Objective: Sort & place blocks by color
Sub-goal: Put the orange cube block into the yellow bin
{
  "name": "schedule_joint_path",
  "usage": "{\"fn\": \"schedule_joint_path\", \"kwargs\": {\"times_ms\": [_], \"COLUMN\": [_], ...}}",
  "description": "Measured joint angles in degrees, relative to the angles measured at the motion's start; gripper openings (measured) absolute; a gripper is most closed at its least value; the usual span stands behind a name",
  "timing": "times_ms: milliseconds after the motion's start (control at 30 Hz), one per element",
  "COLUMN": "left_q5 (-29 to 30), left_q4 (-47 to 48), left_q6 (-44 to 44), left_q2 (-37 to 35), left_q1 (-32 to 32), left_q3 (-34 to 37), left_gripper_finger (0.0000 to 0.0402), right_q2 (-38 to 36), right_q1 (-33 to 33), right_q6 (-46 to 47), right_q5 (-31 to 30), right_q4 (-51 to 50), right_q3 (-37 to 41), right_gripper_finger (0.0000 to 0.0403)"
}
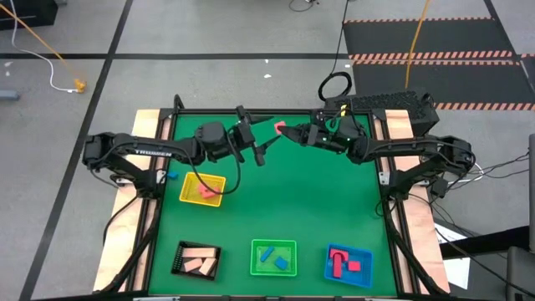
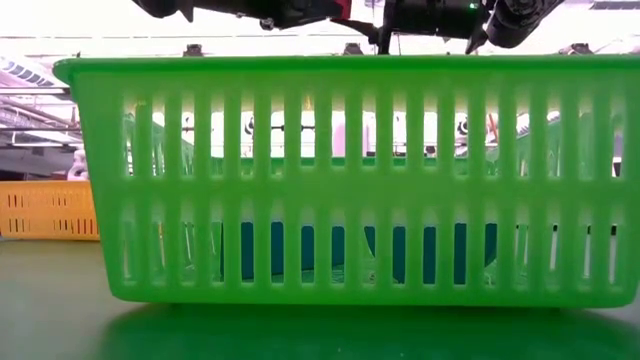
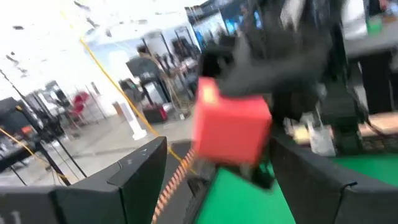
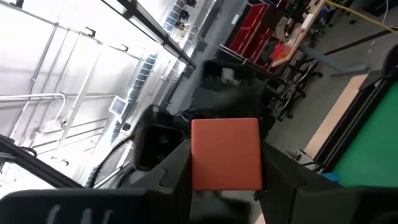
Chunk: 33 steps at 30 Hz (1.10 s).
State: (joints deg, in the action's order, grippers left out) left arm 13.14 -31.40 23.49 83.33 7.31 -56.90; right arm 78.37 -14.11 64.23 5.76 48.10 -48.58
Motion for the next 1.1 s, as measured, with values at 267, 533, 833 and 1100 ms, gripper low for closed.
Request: {"fn": "schedule_joint_path", "kwargs": {"times_ms": [267,533,833,1100], "left_q5": [-0.1,-0.5,-1.3,-2.3], "left_q4": [-0.2,-1.9,-0.7,-0.2], "left_q6": [-1.1,-0.8,0.0,-1.3], "left_q2": [1.3,1.2,1.2,1.2], "left_q1": [0.0,0.0,0.0,0.1], "left_q3": [0.0,0.0,0.0,0.0], "left_gripper_finger": [0.0285,0.0272,0.0138,0.0137], "right_q2": [0.1,1.4,1.5,1.5], "right_q1": [0.3,0.8,0.7,0.5], "right_q6": [0.0,0.2,0.5,-0.3], "right_q5": [0.1,0.2,-0.2,0.1], "right_q4": [-0.7,-1.2,-1.3,-1.4], "right_q3": [0.0,0.0,0.0,0.0], "right_gripper_finger": [0.0116,0.0116,0.0116,0.018]}}
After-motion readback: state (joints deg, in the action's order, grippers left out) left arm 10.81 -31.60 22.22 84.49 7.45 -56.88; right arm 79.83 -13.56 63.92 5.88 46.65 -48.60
